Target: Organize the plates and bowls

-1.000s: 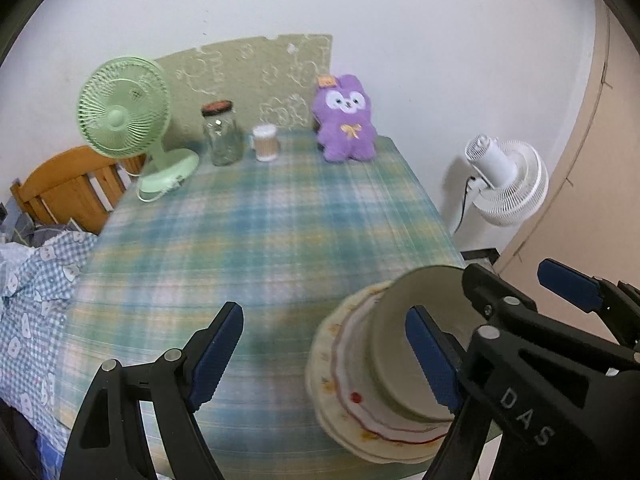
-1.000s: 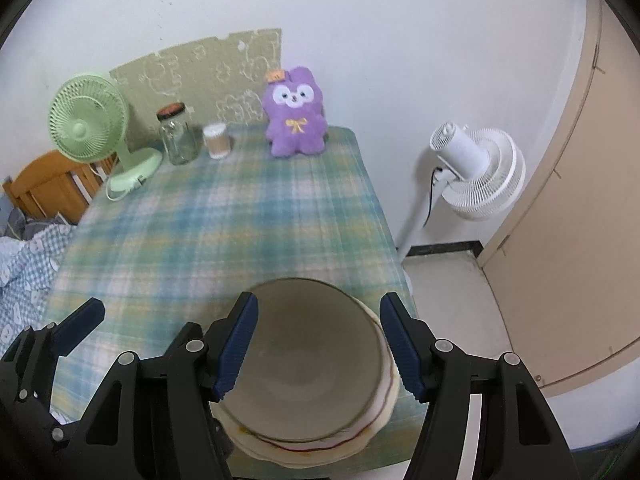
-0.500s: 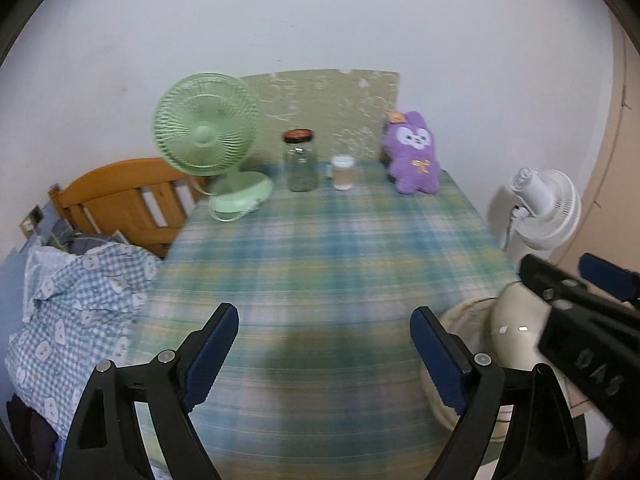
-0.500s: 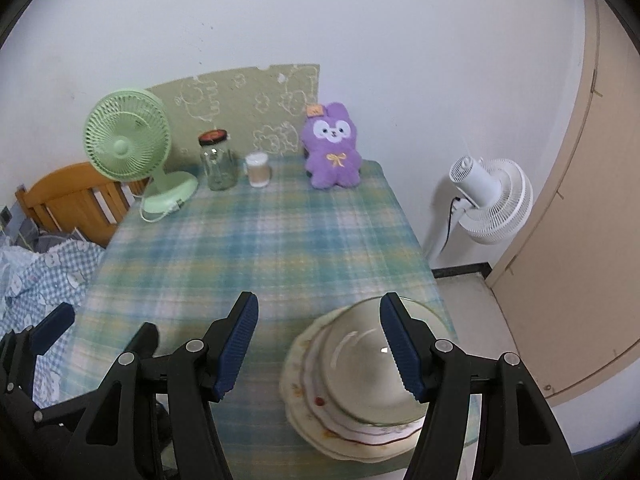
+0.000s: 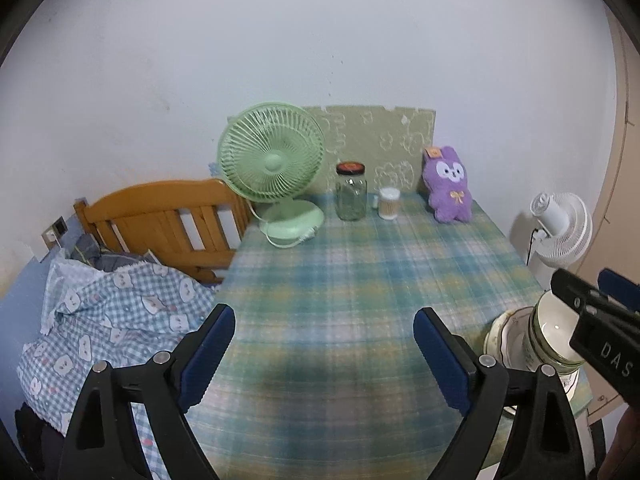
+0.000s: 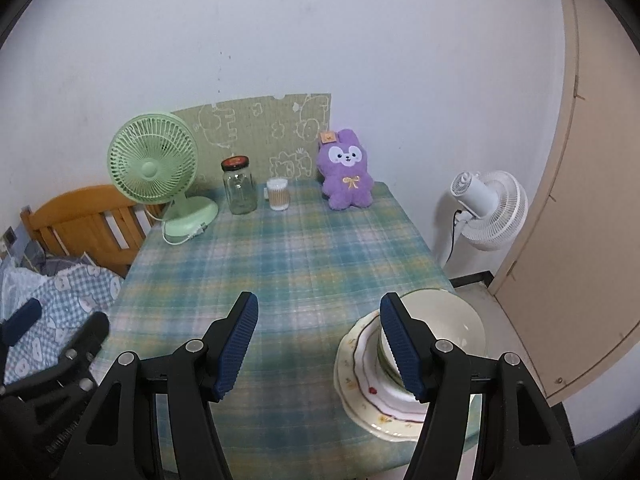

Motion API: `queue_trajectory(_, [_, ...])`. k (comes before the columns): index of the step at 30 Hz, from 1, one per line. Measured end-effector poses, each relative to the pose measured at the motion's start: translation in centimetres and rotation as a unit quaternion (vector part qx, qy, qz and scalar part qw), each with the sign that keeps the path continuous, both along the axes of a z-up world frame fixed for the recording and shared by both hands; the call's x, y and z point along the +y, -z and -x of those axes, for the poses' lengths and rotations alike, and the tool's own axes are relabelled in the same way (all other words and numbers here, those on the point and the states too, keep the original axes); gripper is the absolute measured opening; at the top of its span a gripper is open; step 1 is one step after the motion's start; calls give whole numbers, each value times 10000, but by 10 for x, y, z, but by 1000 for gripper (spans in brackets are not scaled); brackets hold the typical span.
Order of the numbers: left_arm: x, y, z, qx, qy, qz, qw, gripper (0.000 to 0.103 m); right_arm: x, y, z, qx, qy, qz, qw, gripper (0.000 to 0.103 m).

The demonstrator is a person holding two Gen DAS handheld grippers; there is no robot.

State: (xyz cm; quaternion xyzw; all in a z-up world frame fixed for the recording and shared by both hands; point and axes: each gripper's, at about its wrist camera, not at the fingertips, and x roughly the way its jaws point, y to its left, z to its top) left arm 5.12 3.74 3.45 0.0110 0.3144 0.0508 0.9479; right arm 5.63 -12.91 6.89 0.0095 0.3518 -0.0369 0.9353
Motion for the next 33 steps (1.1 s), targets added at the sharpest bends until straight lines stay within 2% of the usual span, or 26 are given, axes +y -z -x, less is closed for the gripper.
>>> queue_trajectory(2, [3, -2, 5, -90, 17, -9, 10000, 94, 1, 0, 7, -33, 9, -43, 10000, 71])
queue_trajectory(14, [0, 0, 29, -374, -84, 63, 9992, 102, 2, 3, 32, -134, -183, 28, 9997, 72])
queue_trajectory(33, [-6, 4, 25, -347, -149, 195, 9991, 103, 0, 6, 25, -132, -337, 37, 9993, 77])
